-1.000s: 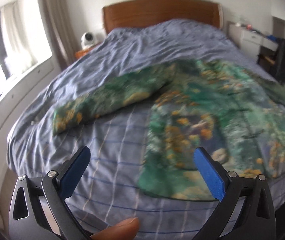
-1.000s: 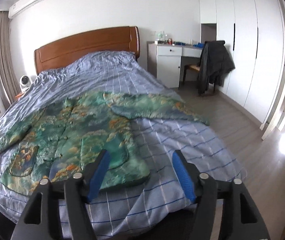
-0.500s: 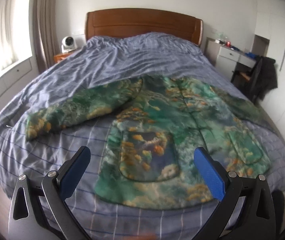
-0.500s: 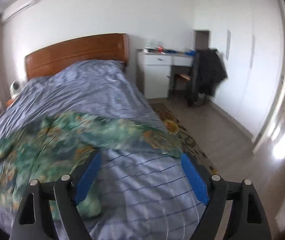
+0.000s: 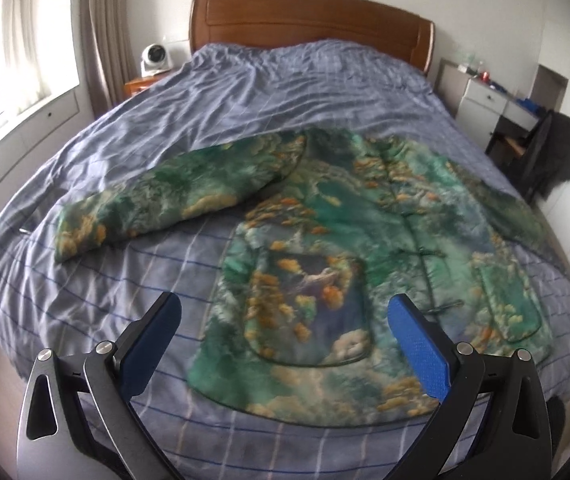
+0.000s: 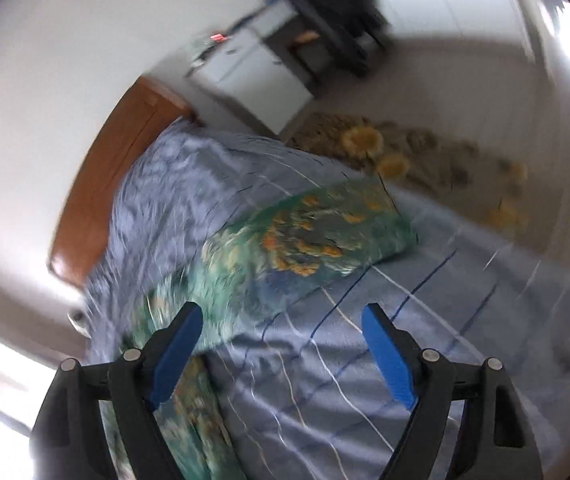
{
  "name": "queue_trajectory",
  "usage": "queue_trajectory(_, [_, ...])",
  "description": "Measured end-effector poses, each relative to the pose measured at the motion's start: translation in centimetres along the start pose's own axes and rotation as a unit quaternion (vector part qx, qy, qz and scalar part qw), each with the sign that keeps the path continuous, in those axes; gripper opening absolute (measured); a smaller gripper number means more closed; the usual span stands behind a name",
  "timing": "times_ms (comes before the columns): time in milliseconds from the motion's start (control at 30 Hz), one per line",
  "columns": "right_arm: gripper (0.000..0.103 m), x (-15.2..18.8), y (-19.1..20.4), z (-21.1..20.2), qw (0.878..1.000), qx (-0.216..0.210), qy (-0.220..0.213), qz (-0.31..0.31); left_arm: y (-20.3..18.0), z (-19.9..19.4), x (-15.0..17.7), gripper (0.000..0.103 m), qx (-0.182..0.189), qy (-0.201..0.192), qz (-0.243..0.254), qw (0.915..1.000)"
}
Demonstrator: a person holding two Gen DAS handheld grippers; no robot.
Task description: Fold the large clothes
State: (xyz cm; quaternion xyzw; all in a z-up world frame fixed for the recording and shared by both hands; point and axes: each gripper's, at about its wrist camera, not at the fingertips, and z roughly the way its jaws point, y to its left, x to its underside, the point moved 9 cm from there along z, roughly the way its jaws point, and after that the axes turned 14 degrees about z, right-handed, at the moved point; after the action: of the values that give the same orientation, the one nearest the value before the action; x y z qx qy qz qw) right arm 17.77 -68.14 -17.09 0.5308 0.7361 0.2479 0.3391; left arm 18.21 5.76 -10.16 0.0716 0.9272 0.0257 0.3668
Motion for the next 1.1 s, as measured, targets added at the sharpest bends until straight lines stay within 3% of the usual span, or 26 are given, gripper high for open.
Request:
queue_trajectory(133, [0.076, -1.1, -2.2, 4.6, 0.997, -0.020, 0.008, 0.079, 1.4, 0.7, 0.2, 0.103, -0.014, 0.011, -0.007, 0.9998])
queue_trajectory(333, [0.075, -2.0, -5.0, 9.5, 0.987, -0.008, -0.008, 0.160, 2.8, 2.2, 1.1, 0.103, -0.022, 0.036, -0.027, 0.9987])
queue_trajectory(400, [0.062, -2.7, -5.7, 10.1, 0.984, -0.003, -0.032, 0.174, 3.0, 2.6, 1.5, 0.103, -0.024, 0.044, -0.029, 0.9983])
queue_trajectory(433, [0.051, -3.1, -6.0, 10.3, 0.983, -0.001, -0.041, 0.180, 3.1, 2.8, 1.7, 0.103, -0.025, 0.047, -0.030, 0.9981])
queue_trajectory(467, [0.032, -3.5, -6.2, 10.3, 0.982, 0.001, -0.048, 0.182, 3.1, 2.9, 1.9, 0.103, -0.026, 0.049, -0.030, 0.9980])
queue_trajectory(533, [0.013, -4.5, -6.5, 9.9, 0.983, 0.022, -0.068, 0.167, 3.3, 3.1, 2.2, 0.103, -0.027, 0.053, -0.031, 0.9978])
queue_trajectory(633, [0.009, -4.5, -2.8, 7.9, 0.991, 0.032, -0.107, 0.076, 3.6, 3.3, 2.6, 0.103, -0.026, 0.053, -0.036, 0.9976])
queue_trajectory(733, [0.008, -2.6, 4.7, 5.3, 0.988, 0.022, -0.133, -0.069, 3.6, 3.8, 2.8, 0.103, -0.020, 0.055, -0.038, 0.9976])
queue_trajectory(800, [0.008, 0.7, 10.9, 3.7, 0.974, 0.007, -0.138, -0.180, 3.2, 4.2, 2.9, 0.103, -0.012, 0.058, -0.037, 0.9976])
queue_trajectory(933, [0.008, 10.0, 20.8, 2.0, 0.927, -0.033, -0.127, -0.352, 2.4, 4.1, 2.8, 0.103, 0.005, 0.051, -0.034, 0.9981])
queue_trajectory(1100, [0.008, 22.8, 27.0, 3.8, 0.863, -0.065, -0.077, -0.495, 3.2, 3.2, 3.2, 0.103, 0.004, 0.040, -0.032, 0.9987])
